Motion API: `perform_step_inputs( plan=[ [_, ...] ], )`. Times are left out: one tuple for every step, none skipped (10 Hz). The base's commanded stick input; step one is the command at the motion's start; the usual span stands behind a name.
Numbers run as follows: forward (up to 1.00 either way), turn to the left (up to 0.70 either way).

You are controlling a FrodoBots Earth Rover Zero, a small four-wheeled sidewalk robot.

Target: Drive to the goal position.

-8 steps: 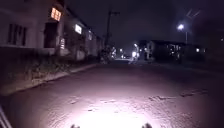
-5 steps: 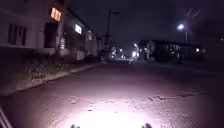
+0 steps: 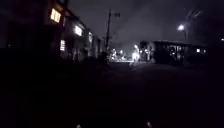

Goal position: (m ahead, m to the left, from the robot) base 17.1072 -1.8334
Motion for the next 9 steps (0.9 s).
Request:
perform_step_inputs(
  plan=[
    [0.99, 0.00],
    [1.00, 0.00],
    [1.00, 0.00],
    [1.00, 0.00],
    [1.00, 0.00],
    [0.49, 0.00],
    [1.00, -0.03],
    [1.00, -0.40],
    [1.00, -0.40]
  ],
)
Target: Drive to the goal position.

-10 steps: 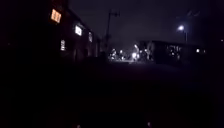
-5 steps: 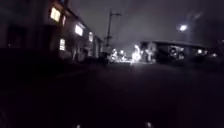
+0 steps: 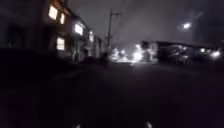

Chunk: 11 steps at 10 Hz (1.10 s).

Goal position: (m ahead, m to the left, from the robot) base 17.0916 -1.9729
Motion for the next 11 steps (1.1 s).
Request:
perform_step_inputs(
  plan=[
    [1.00, -0.34],
    [1.00, 0.00],
    [1.00, 0.00],
    [1.00, 0.00],
    [1.00, 0.00],
    [1.00, 0.00],
    [1.00, 0.00],
    [1.00, 0.00],
    [1.00, 0.00],
    [1.00, 0.00],
    [1.00, 0.00]
  ],
)
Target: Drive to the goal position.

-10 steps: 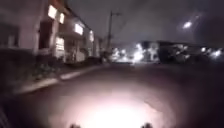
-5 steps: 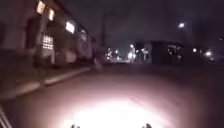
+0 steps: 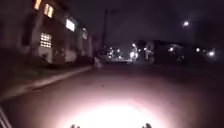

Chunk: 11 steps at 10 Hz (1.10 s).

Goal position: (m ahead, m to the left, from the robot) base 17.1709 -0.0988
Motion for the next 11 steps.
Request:
perform_step_inputs(
  plan=[
    [1.00, 0.00],
    [1.00, -0.11],
    [1.00, -0.40],
    [1.00, -0.40],
    [1.00, -0.40],
    [1.00, -0.36],
    [1.00, -0.07],
    [1.00, 0.00],
    [1.00, 0.00],
    [1.00, 0.00],
    [1.00, 0.00]
  ],
)
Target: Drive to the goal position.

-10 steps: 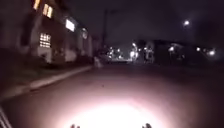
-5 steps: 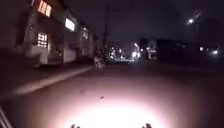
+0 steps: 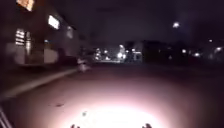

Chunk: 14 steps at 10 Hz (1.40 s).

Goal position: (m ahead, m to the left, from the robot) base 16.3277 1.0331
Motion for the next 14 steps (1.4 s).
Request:
perform_step_inputs(
  plan=[
    [1.00, 0.00],
    [1.00, 0.00],
    [1.00, 0.00],
    [1.00, 0.00],
    [1.00, 0.00],
    [1.00, 0.00],
    [1.00, 0.00],
    [1.00, 0.00],
    [1.00, 0.00],
    [1.00, 0.00],
    [1.00, 0.00],
    [1.00, 0.00],
    [1.00, 0.00],
    [1.00, 0.00]
  ],
)
